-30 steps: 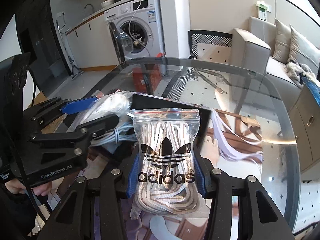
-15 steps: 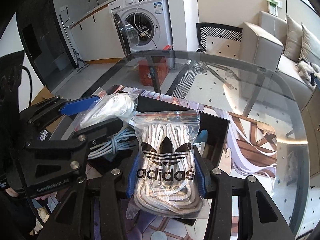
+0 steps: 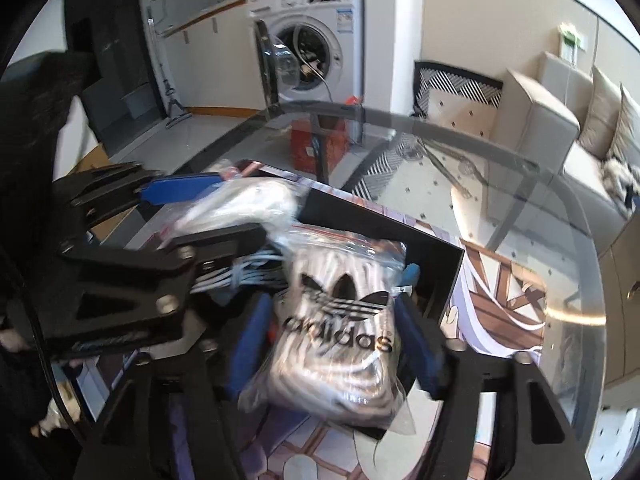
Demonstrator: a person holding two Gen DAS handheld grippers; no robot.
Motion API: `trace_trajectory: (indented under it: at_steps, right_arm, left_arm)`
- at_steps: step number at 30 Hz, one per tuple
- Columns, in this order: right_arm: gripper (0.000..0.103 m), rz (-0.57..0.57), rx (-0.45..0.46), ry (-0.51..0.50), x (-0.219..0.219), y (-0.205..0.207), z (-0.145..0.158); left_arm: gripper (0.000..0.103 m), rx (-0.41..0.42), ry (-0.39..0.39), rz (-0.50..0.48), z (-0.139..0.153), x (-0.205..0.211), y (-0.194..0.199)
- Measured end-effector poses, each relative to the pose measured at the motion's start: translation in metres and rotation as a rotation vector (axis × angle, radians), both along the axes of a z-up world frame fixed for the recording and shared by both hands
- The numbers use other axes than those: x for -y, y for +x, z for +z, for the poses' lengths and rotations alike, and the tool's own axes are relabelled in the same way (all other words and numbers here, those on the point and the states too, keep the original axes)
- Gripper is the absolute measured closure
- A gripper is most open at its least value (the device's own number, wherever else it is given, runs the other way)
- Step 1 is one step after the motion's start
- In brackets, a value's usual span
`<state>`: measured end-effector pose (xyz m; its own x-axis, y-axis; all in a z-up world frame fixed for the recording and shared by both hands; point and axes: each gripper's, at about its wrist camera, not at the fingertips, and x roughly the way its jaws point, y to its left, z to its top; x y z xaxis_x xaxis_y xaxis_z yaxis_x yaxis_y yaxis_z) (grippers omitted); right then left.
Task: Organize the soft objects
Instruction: 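Lower the rope bag into the box and open the left gripper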
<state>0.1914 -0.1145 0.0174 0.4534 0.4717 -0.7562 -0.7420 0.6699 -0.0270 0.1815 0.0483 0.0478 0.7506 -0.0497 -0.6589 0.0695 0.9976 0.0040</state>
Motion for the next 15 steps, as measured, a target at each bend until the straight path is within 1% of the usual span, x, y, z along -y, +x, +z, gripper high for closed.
trace_trajectory:
  at_steps: [1, 3, 8, 10, 15]
  right_arm:
    - [0.026, -0.001, 0.024, 0.006, 0.005, -0.006, 0.004]
    - [0.022, -0.009, 0.042, 0.017, 0.012, -0.01, 0.01]
    - [0.019, -0.02, 0.064, 0.019, 0.027, -0.014, 0.018]
    - [0.018, -0.017, 0.068, 0.02, 0.03, -0.016, 0.018]
    - [0.017, -0.02, 0.062, 0.022, 0.038, -0.021, 0.016]
  left_arm:
    - [0.047, -0.002, -0.001, -0.002, -0.001, 0.0, 0.0]
    - [0.047, -0.006, 0.006, -0.01, -0.003, 0.004, 0.001]
    - [0.046, -0.024, 0.014, -0.024, -0.011, 0.013, 0.006]
    - [0.045, -0.026, 0.031, -0.022, -0.014, 0.016, 0.008]
    - [0.041, -0.03, 0.034, -0.016, -0.016, 0.016, 0.005]
